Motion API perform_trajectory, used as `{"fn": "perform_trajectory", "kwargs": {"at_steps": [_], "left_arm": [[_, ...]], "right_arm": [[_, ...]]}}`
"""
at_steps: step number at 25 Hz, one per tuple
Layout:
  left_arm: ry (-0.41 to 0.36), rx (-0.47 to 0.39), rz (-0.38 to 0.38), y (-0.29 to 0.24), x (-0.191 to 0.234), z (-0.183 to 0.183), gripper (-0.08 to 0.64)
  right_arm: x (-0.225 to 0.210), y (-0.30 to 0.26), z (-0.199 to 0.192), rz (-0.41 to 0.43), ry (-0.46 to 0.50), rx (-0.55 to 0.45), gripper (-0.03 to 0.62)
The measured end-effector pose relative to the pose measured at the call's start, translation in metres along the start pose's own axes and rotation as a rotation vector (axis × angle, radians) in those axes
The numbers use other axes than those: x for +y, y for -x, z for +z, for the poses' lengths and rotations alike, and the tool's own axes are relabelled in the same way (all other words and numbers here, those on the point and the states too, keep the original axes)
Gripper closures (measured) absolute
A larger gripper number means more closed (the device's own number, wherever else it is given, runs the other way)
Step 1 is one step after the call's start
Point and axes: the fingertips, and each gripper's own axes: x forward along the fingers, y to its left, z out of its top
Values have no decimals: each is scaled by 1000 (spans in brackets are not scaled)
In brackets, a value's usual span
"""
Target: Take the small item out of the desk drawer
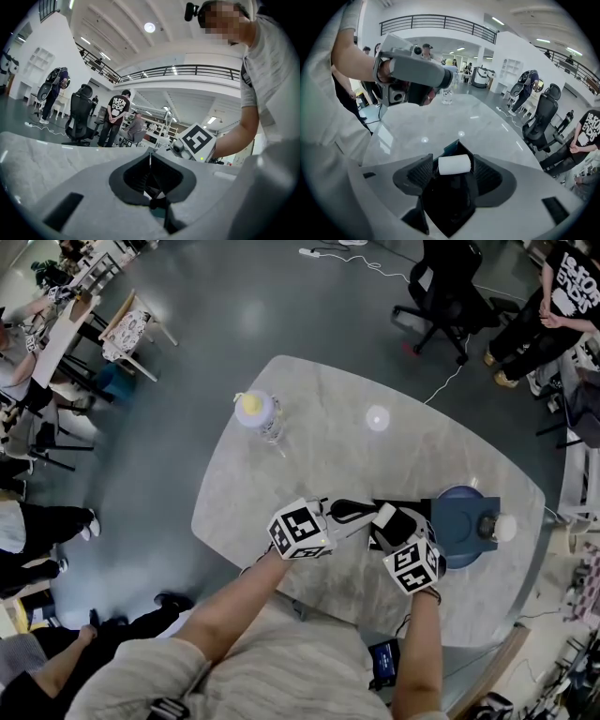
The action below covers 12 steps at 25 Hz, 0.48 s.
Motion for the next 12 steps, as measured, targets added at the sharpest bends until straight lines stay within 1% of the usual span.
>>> {"fn": "perform_trajectory", "kwargs": {"at_steps": [3, 7, 12], "left_arm": [[6, 4, -7, 0, 1, -2, 540], [13, 7, -12, -1, 5, -1, 540], [17, 10, -17, -2, 8, -3, 540]], "right_arm": [[0, -8, -8, -4, 9, 48, 354], [-2, -18, -11, 13, 0, 78, 349], [-2, -29, -16, 24, 22, 121, 344]]}}
